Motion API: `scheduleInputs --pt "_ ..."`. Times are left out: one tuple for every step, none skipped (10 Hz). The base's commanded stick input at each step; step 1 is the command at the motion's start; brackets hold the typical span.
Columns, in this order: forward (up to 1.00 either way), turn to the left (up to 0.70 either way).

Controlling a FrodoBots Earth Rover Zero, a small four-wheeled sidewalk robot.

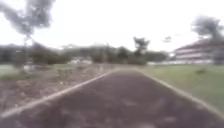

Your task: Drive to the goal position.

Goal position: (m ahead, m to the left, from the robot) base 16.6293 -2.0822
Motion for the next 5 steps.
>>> scheduleInputs --pt "0.70 0.00" --pt "0.70 0.00" --pt "0.70 0.00" --pt "0.70 0.00" --pt "0.70 0.00"
